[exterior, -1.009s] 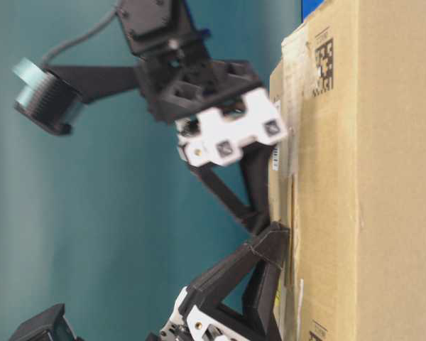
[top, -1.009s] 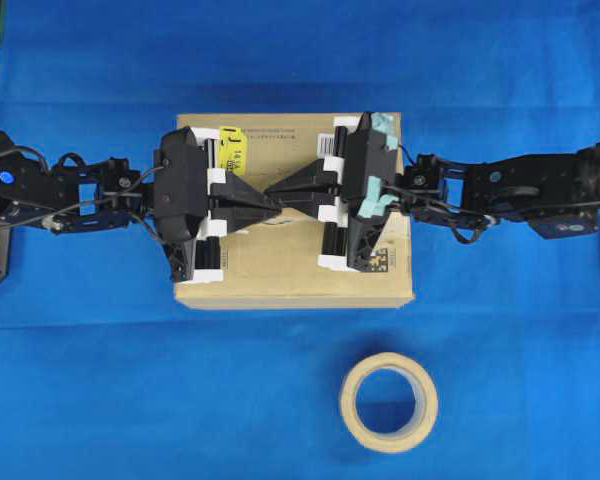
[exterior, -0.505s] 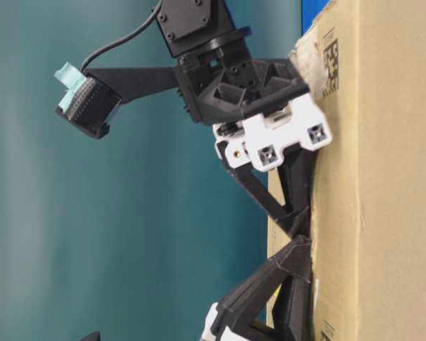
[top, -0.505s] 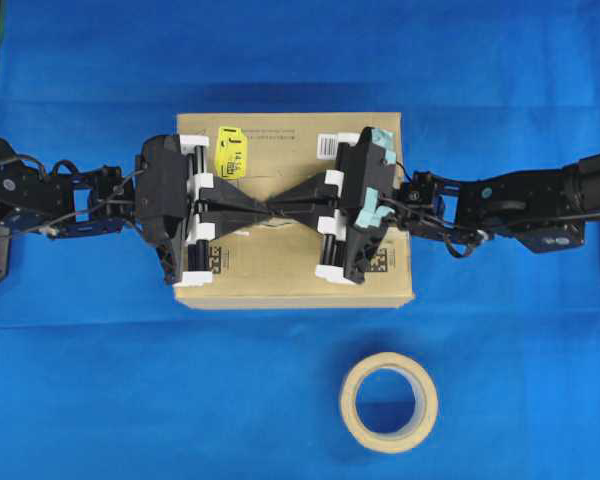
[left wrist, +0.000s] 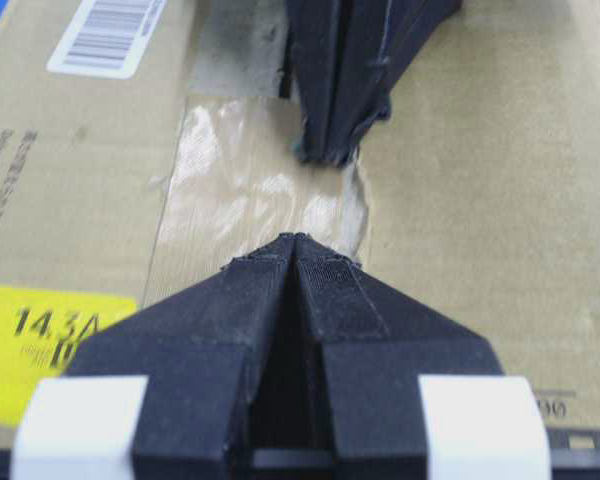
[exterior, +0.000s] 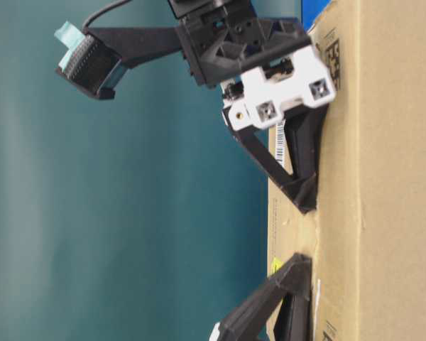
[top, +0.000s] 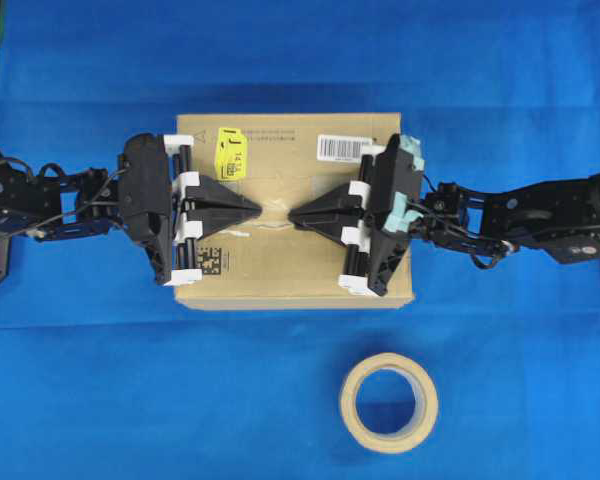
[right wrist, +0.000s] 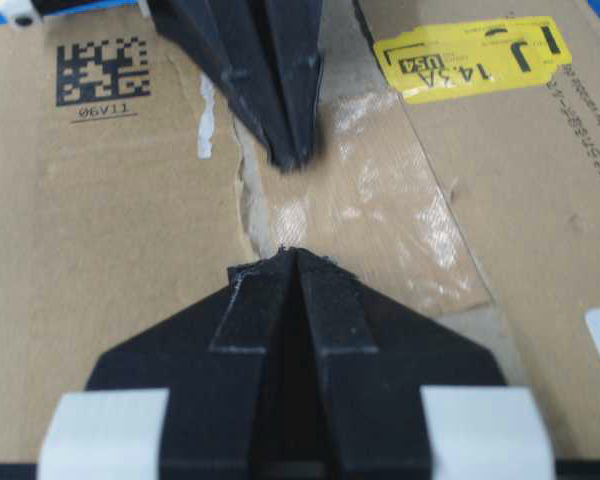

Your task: Apply tape along the seams of the closed cardboard box to seal it securely.

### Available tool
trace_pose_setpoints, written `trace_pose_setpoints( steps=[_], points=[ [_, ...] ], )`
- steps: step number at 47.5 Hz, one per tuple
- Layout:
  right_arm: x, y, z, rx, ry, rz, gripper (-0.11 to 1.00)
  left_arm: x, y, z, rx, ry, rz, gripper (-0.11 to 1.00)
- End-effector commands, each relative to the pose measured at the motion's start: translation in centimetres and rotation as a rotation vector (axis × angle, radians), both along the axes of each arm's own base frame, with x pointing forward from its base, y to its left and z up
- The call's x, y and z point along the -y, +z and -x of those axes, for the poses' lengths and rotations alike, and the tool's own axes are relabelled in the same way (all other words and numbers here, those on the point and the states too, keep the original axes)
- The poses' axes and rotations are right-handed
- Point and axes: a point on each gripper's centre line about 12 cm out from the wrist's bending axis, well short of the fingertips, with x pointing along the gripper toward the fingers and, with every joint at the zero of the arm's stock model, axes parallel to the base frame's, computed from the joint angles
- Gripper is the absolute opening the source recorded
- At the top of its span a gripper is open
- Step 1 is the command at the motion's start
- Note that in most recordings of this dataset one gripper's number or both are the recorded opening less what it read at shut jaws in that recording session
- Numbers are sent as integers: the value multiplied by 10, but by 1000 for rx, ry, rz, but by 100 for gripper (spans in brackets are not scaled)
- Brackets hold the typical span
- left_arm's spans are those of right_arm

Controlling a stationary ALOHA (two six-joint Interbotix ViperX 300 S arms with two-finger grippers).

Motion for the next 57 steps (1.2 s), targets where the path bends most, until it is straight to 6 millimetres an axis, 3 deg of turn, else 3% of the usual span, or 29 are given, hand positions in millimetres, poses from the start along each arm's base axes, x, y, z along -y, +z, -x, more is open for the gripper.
trace_pose_setpoints(
  steps=[1, 14, 21, 29, 40, 57],
  points=[
    [-7, -10, 11, -40, 18, -3, 0, 7, -25, 25, -107, -25, 2, 0],
    [-7, 1, 10, -4, 20, 7, 0, 13, -14, 16, -84, -52, 2, 0],
    [-7, 37, 11, 86, 31, 23, 0, 17, 24, -1, -9, -94, -21, 0],
    [-6, 87, 27, 196, 55, 70, 0, 15, 63, 0, 52, -106, -3, 0],
    [-5, 128, 65, 271, 89, 98, 0, 13, 100, 34, 160, -111, 5, 0],
    [-4, 133, 134, 281, 127, 76, 0, 9, 111, 95, 243, -112, 15, 0]
  ],
)
